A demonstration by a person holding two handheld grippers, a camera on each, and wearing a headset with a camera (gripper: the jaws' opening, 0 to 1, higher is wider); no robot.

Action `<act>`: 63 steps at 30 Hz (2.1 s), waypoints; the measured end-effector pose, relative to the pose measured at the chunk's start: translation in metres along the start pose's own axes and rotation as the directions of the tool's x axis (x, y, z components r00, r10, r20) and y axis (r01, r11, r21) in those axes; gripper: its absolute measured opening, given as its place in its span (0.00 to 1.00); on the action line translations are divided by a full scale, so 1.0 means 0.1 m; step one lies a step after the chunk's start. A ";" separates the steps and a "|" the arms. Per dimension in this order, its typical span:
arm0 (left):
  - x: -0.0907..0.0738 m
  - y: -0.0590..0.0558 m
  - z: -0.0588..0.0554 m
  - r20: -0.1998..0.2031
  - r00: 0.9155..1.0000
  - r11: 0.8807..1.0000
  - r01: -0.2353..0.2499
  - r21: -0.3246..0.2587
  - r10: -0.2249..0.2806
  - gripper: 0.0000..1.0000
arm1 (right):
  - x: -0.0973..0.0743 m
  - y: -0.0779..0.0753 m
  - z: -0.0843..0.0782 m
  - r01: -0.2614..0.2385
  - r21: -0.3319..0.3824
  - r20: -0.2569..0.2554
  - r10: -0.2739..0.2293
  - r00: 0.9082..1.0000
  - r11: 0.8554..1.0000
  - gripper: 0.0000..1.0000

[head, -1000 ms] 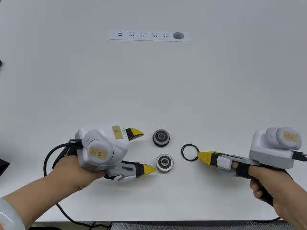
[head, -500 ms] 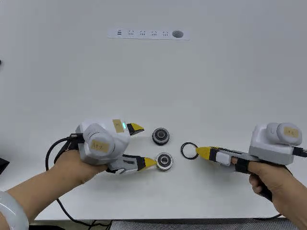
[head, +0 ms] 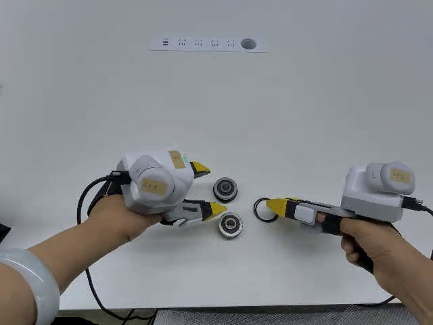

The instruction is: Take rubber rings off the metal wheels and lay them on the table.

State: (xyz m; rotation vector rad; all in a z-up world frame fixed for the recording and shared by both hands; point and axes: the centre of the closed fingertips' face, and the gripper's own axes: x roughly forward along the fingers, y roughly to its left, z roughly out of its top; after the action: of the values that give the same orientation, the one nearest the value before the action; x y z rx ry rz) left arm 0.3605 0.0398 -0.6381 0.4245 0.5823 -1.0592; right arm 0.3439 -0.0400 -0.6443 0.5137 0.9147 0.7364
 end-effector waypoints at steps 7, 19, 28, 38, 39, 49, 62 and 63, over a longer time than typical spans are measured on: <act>0.06 0.02 0.03 -0.013 1.000 1.000 0.011 0.007 -0.011 0.39 | 0.04 -0.01 0.00 -0.008 0.003 -0.004 0.008 1.000 1.000 0.10; 0.15 0.03 0.03 -0.047 0.999 0.999 0.029 0.020 -0.028 0.29 | 0.09 0.04 0.03 -0.024 0.008 -0.002 0.024 1.000 1.000 0.10; 0.20 0.01 0.01 -0.069 0.997 0.999 0.044 0.026 -0.042 0.22 | 0.10 0.06 0.02 -0.026 0.013 -0.003 0.026 1.000 1.000 0.09; 0.24 0.01 0.00 -0.085 0.995 0.998 0.049 0.036 -0.046 0.19 | 0.08 0.06 0.02 -0.029 0.016 -0.001 0.029 1.000 0.999 0.09; 0.24 0.01 0.00 -0.086 0.995 0.998 0.049 0.035 -0.046 0.18 | 0.09 0.06 0.02 -0.029 0.017 -0.001 0.029 1.000 0.999 0.09; 0.25 0.02 -0.01 -0.092 0.994 0.998 0.054 0.038 -0.050 0.14 | 0.15 0.11 0.04 -0.049 0.032 0.003 0.049 0.999 0.998 0.09; 0.25 0.02 -0.01 -0.091 0.994 0.998 0.059 0.027 -0.056 0.13 | 0.33 0.18 0.13 -0.077 0.028 -0.003 0.077 0.997 0.997 0.09; 0.25 0.02 -0.01 -0.091 0.994 0.998 0.059 0.027 -0.056 0.13 | 0.36 0.17 0.15 -0.076 0.024 -0.004 0.076 0.997 0.997 0.10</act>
State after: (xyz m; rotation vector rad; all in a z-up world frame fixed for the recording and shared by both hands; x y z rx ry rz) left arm 0.3715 0.0243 -0.6544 0.4859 0.6627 -1.1095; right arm 0.3644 -0.0032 -0.6434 0.5708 0.9135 0.7966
